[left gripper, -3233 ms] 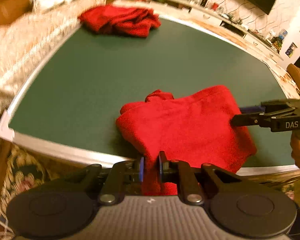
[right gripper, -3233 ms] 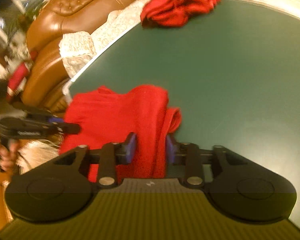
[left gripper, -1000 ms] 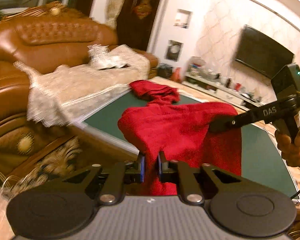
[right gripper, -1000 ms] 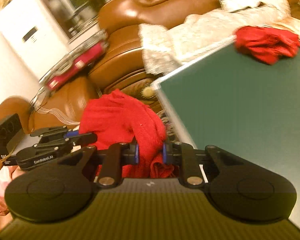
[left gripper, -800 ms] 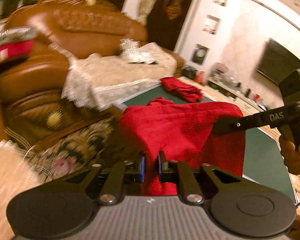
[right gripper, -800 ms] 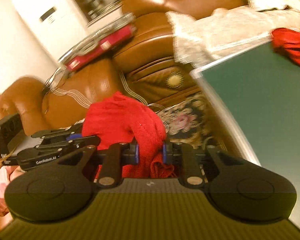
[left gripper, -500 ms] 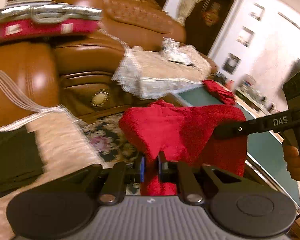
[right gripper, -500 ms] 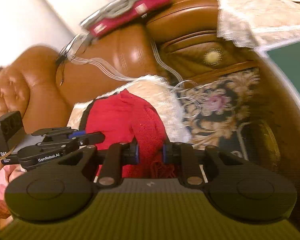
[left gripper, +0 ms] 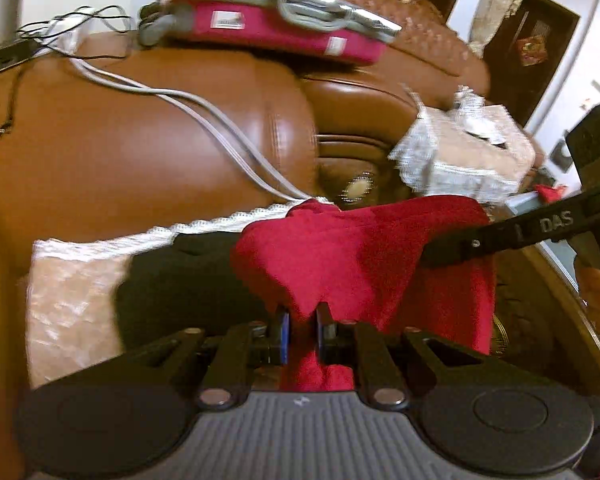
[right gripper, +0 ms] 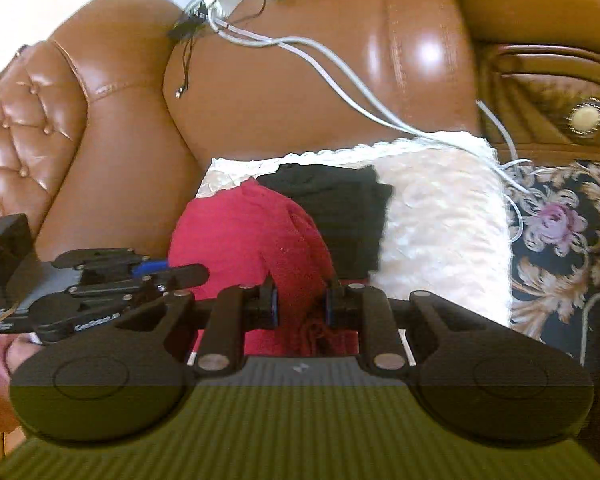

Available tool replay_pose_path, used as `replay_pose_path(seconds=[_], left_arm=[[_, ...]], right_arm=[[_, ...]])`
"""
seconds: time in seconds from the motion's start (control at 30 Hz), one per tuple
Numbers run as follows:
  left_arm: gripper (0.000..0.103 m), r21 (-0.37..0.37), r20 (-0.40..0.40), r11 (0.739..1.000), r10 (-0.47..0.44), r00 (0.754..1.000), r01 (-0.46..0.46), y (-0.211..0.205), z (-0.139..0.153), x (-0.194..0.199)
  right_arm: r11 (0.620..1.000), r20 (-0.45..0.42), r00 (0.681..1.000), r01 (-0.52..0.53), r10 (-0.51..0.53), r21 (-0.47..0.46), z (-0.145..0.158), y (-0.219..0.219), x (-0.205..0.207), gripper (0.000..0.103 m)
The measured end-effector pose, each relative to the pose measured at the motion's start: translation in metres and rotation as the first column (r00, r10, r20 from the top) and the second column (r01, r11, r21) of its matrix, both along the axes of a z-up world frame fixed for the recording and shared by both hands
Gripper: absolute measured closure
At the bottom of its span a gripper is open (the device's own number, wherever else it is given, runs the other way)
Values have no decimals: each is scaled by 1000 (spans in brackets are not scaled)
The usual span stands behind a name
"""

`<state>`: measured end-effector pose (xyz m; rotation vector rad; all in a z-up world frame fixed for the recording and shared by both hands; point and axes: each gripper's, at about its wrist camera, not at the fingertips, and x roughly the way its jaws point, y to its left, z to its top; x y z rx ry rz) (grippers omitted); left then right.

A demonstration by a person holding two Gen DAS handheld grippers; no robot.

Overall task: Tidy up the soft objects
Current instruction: 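Carry the red towel with both tools off the table toward the sofa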

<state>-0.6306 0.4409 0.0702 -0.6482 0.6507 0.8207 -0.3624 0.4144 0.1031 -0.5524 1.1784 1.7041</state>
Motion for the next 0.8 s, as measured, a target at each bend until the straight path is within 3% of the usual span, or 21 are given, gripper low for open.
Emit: replay_pose_path(seconds=[0.2, 0.47, 0.7, 0.8], left_arm=[[90, -28, 1, 997, 76, 997, -76, 38, -17, -23], [90, -106, 37, 985, 141, 989, -136, 79, -42, -44], [90, -108, 85, 989, 110, 990, -101, 79, -28, -42], [90, -90, 140, 993, 89, 986, -77, 77, -8, -34]], right_arm=[[998, 29, 999, -41, 43, -52, -26, 75, -29, 79], [993, 105, 990, -82, 91, -85, -52, 130, -56, 79], [997, 4, 1000, -30, 31, -71, -40, 122, -46, 79], [999, -40, 999, -3, 1, -38, -12, 107, -31, 79]])
